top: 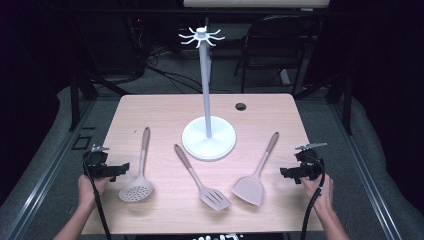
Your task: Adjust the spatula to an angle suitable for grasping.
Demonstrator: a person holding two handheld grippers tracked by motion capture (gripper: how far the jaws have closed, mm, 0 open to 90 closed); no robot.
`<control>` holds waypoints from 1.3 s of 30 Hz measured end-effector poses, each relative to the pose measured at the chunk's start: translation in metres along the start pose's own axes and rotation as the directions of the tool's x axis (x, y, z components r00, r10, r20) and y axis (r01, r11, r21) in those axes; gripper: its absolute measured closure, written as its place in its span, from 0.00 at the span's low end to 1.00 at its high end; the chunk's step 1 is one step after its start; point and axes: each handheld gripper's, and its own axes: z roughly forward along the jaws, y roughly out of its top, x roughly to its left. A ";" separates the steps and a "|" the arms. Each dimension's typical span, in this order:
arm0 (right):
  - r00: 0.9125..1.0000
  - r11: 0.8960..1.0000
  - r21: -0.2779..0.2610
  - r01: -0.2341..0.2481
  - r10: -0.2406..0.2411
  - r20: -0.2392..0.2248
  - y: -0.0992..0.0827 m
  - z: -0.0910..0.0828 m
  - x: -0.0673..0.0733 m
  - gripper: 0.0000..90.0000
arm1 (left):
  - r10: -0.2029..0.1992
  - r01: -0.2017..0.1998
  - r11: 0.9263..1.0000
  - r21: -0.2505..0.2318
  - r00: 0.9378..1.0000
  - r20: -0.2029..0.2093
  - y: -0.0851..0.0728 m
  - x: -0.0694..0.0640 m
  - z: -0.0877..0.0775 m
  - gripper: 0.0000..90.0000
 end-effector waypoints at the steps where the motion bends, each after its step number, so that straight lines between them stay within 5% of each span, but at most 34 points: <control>1: 1.000 1.000 0.013 0.002 -0.002 -0.005 0.000 0.001 0.000 0.03 | 0.002 -0.002 1.000 0.000 1.000 0.001 0.000 0.000 0.000 0.00; 13: 0.999 0.998 0.057 0.008 -0.006 -0.037 0.007 0.005 0.016 0.10 | 0.000 0.001 1.000 -0.028 1.000 0.018 0.002 -0.003 -0.008 0.00; 19: 0.988 0.996 0.042 -0.074 0.078 -0.132 0.015 0.010 0.026 0.18 | 0.029 -0.029 0.999 -0.017 0.999 0.031 0.005 -0.010 -0.009 0.00; 35: 0.990 0.995 0.086 -0.042 0.053 -0.129 0.037 0.042 0.074 0.42 | 0.045 -0.044 0.999 -0.018 0.998 0.040 0.006 -0.016 -0.010 0.00; 39: 0.996 0.994 0.110 -0.023 0.031 -0.078 0.039 0.046 0.080 0.47 | 0.047 -0.045 0.999 -0.030 0.998 0.048 0.007 -0.019 -0.015 0.00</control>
